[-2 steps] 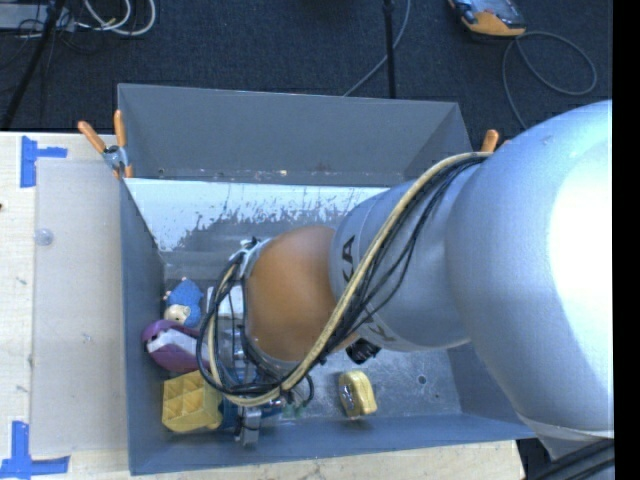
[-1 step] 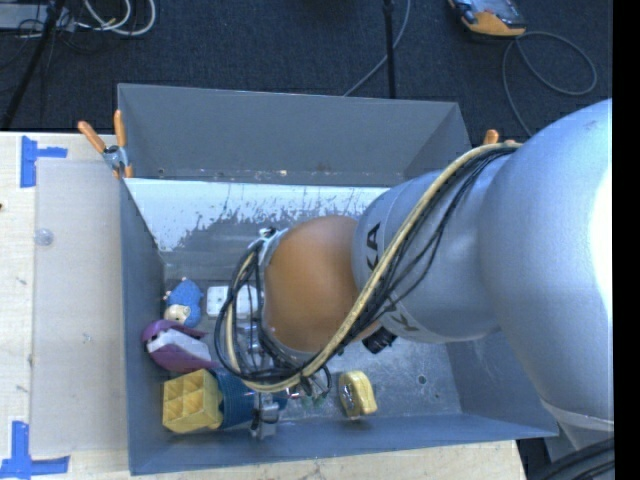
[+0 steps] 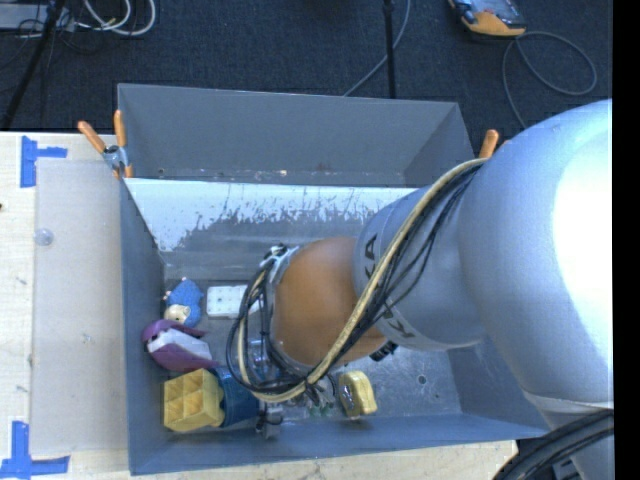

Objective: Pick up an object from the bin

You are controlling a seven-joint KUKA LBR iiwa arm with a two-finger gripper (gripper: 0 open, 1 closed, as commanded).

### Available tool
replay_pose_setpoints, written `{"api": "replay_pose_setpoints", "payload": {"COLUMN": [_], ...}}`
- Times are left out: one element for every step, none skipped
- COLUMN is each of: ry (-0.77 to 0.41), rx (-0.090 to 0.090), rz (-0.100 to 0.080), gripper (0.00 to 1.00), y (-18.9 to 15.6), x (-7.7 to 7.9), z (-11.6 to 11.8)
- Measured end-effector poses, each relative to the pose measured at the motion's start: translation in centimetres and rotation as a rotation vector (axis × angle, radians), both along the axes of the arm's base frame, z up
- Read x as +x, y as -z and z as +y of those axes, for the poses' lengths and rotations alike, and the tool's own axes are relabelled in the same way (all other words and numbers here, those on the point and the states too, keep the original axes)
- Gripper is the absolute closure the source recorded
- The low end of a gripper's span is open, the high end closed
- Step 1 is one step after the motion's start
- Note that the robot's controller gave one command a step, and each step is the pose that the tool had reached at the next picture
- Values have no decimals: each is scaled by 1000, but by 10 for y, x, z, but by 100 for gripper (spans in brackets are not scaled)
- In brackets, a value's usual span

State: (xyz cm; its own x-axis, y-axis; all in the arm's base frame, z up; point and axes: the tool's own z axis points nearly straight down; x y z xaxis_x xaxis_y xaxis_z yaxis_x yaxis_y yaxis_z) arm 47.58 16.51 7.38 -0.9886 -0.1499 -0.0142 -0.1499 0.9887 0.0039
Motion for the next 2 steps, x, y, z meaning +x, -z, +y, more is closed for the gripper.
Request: {"api": "replay_pose_setpoints", "payload": {"ry": [2, 3], "rx": [0, 0], "rz": [0, 0], "gripper": [100, 100], "y": [0, 0], "x": [0, 0], "z": [0, 0]}}
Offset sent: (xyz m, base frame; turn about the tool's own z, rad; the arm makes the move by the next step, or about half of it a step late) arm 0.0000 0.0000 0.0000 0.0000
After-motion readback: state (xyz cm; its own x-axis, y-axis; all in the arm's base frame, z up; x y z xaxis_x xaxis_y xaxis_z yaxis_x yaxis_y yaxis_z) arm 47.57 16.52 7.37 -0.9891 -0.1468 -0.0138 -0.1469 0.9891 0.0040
